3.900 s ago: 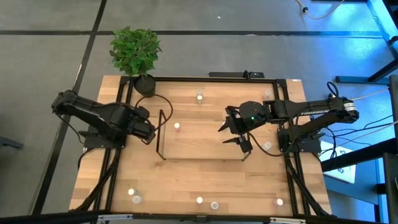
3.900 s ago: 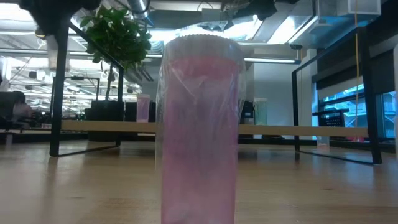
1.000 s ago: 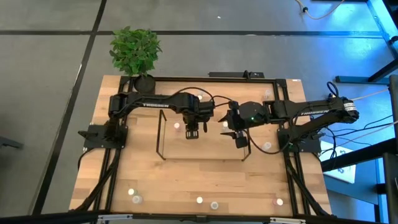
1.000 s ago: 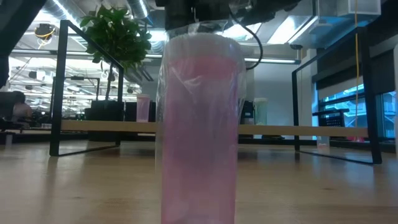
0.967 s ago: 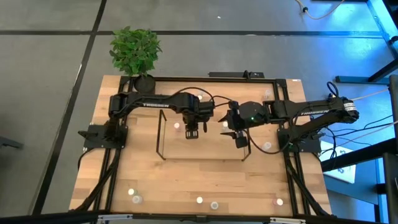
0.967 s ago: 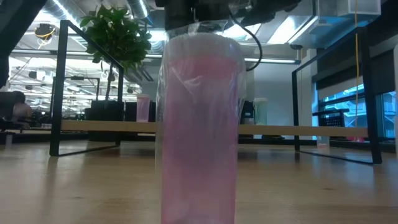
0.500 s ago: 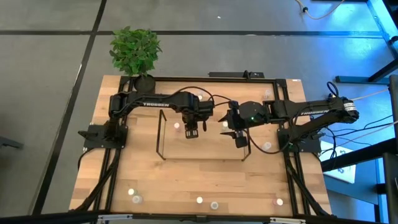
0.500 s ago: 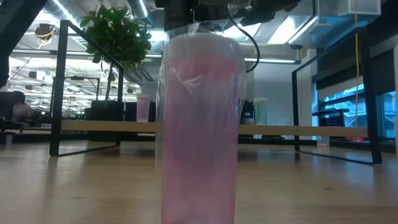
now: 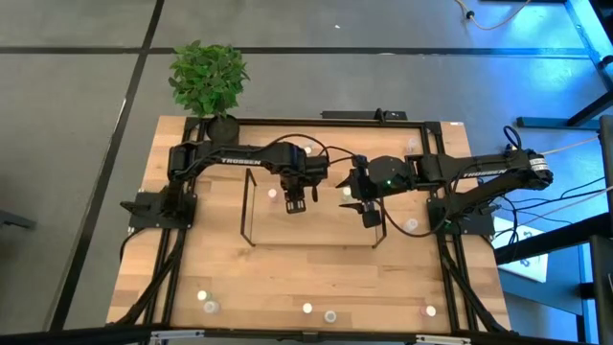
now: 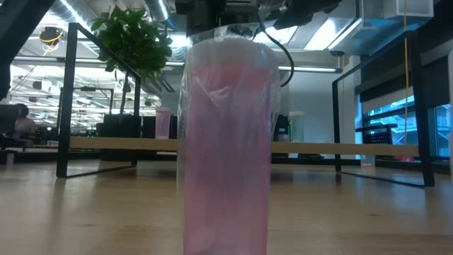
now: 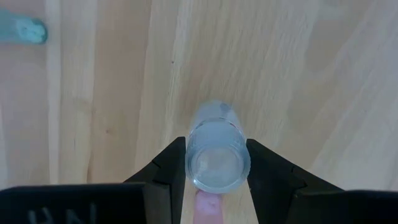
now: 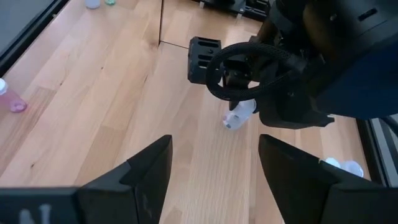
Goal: Pick and place medicine bottles onto shelf by color
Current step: Put the left transparent pill bottle on the shelf
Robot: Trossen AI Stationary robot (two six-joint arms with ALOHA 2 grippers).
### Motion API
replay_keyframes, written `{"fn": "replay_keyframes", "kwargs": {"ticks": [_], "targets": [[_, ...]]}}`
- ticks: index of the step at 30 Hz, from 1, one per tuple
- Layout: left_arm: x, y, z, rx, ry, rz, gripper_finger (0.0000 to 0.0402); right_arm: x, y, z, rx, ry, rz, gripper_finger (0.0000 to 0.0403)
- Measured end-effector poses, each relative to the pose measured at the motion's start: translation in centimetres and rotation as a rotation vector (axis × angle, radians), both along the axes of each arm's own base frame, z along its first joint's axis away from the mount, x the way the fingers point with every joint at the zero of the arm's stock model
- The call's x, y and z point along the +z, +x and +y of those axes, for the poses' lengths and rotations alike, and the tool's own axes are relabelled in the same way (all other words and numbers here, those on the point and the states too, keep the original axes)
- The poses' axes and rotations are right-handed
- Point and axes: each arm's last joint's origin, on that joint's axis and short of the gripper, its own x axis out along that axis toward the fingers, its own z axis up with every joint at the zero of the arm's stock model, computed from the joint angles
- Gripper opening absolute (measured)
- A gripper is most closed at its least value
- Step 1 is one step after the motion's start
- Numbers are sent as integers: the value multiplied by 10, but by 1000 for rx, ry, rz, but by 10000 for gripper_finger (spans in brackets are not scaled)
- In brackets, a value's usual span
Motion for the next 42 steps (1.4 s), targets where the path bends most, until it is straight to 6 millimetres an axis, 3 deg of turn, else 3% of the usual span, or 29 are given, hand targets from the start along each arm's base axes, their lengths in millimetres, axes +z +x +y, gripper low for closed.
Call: {"fn": "replay_keyframes", "kwargs": {"ticks": [13, 29, 42], "targets": [[0, 1, 0, -9, -1, -7, 124, 0, 0, 0, 0, 0, 0, 242], [0, 1, 0, -9, 4, -13, 161, 0, 0, 0, 0, 0, 0, 242], [0, 1, 0, -8, 12, -12, 241, 0, 0, 0, -1, 0, 1, 242]]}}
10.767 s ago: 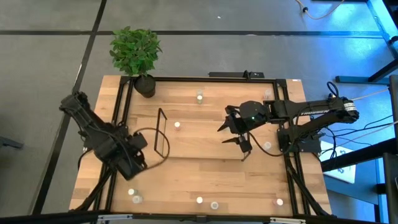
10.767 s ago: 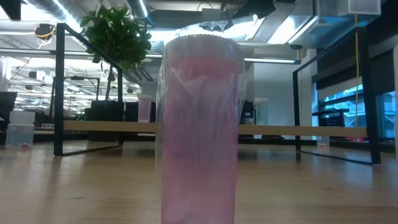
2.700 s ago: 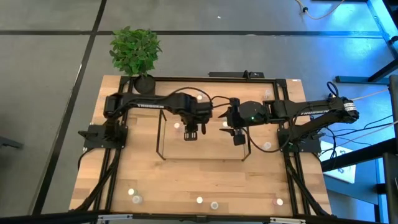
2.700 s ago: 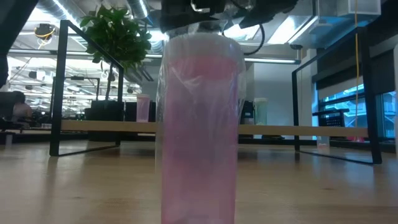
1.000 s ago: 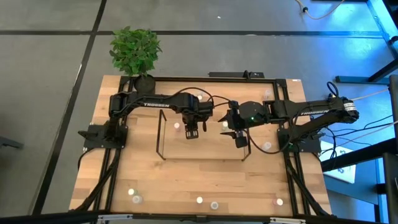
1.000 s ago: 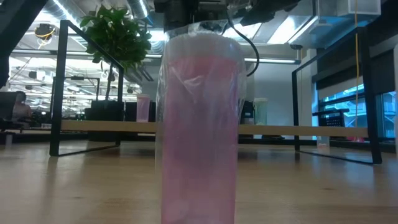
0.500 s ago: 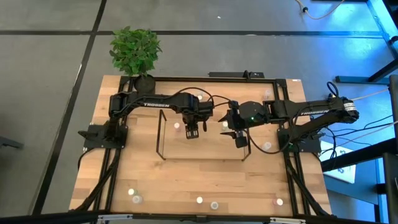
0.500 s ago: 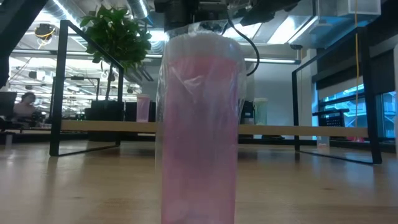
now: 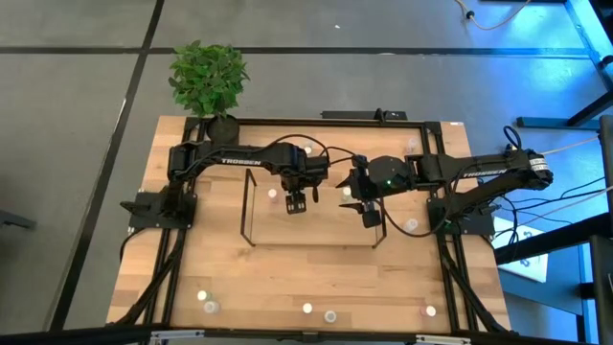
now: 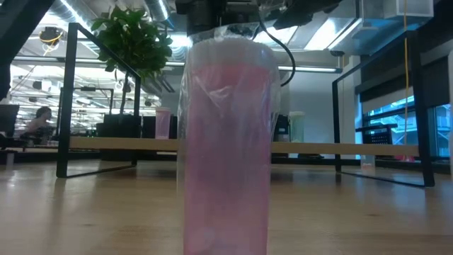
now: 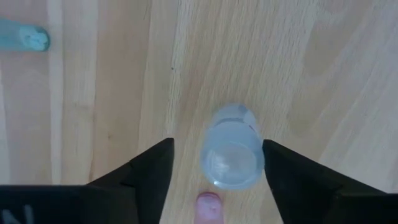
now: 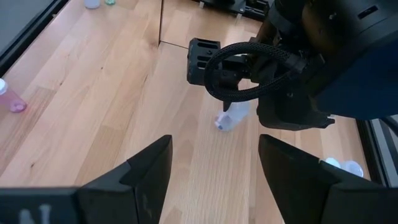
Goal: Pick and place medicine bottles onto shelf by color
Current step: Put the left transparent pill bottle on the shelf, then put the right white pill bottle on the shelf
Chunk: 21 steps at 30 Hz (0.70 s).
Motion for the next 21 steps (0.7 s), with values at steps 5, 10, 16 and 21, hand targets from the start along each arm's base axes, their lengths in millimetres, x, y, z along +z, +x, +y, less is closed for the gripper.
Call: {"fn": "replay_keyframes", "kwargs": {"ticks": [5, 10, 16, 21], "targets": [[0, 0, 0, 2, 5, 2, 303, 0, 0, 0, 0, 0, 0, 242], [1, -1, 1, 11, 32, 5, 348, 0, 0, 0, 0, 0, 0, 242], [9, -3, 1, 12, 32, 10, 354, 0, 0, 0, 0, 0, 0, 242], [22, -1, 1, 13, 45, -5, 356, 0, 0, 0, 0, 0, 0, 242]]}}
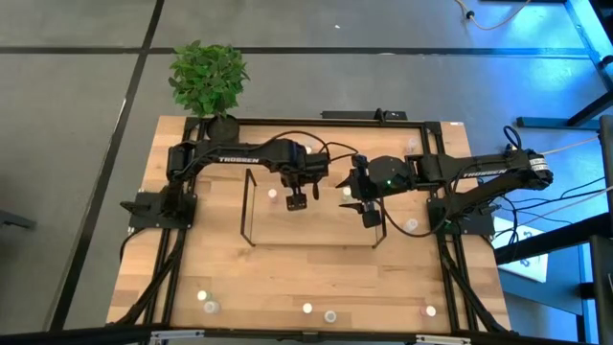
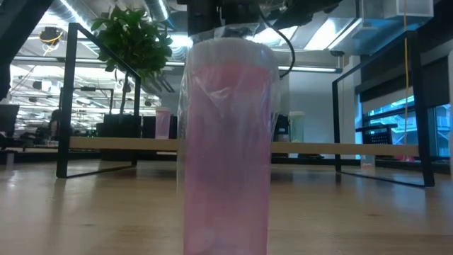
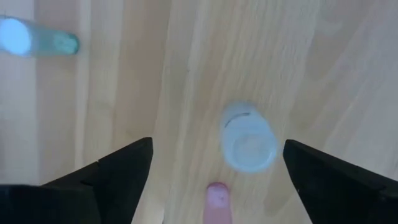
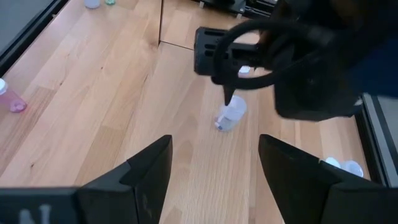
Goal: Pick and place medicine bottles onto shelf by color
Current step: Put the right white pill bottle on the shelf
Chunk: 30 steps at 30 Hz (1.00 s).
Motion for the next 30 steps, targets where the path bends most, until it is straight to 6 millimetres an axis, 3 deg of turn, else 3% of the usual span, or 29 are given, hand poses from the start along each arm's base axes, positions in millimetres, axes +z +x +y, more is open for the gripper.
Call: {"fn": "replay_keyframes", "kwargs": {"ticks": [7, 14, 22, 30], "targets": [[25, -8, 0, 27, 22, 35, 354, 0, 0, 0, 0, 0, 0, 242], [70, -38, -14, 95, 126, -42, 360, 0, 0, 0, 0, 0, -5, 242], [115, -76, -71, 121, 189, -207, 360, 0, 0, 0, 0, 0, -5, 242], [130, -111, -135, 124, 291, -303, 361, 0, 0, 0, 0, 0, -5, 242]]}}
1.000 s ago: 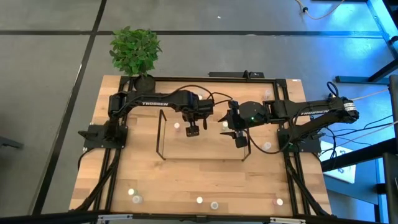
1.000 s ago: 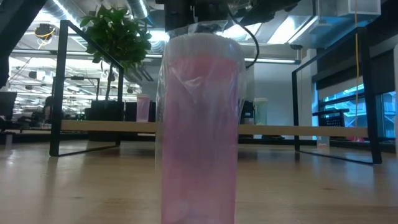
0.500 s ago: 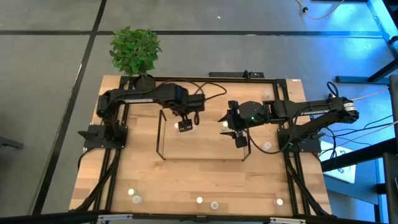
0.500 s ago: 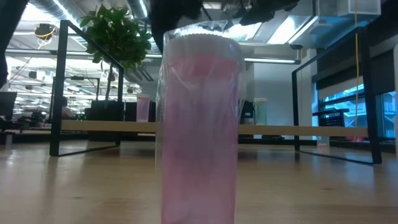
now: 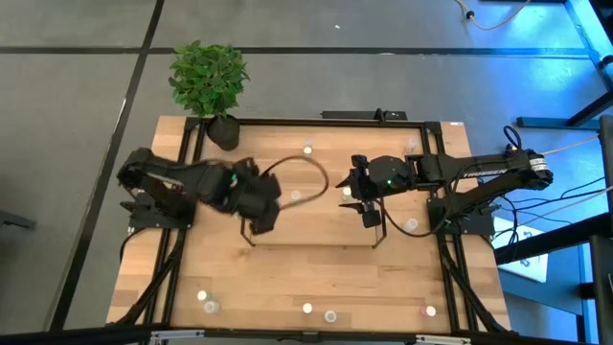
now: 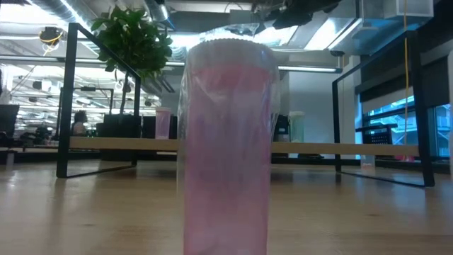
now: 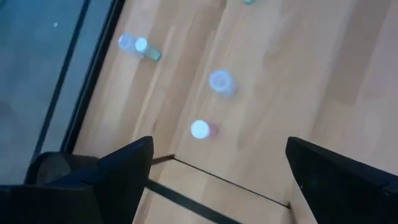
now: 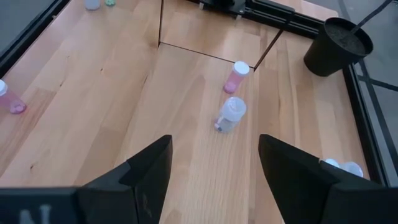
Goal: Pick and place medicine bottles onto shelf by color
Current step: Put the right white pill bottle on the shelf
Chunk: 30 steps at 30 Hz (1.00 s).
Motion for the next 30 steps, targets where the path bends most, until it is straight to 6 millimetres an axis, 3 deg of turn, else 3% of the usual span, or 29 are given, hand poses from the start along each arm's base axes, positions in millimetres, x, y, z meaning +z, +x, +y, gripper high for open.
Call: {"fn": "replay_keyframes", "kwargs": {"ticks": [8, 21, 27, 30], "targets": [[-2, -25, -53, -1, 91, -141, 361, 0, 0, 0, 0, 0, -2, 242], [-55, -43, -98, -81, 100, -125, 361, 0, 0, 1, -36, 78, 3, 242], [-66, -57, -117, -140, 121, -156, 361, -3, -7, 28, 328, 140, 62, 242], [-70, -64, -123, -137, 140, -192, 361, -5, -11, 48, 430, 112, 66, 242]]}}
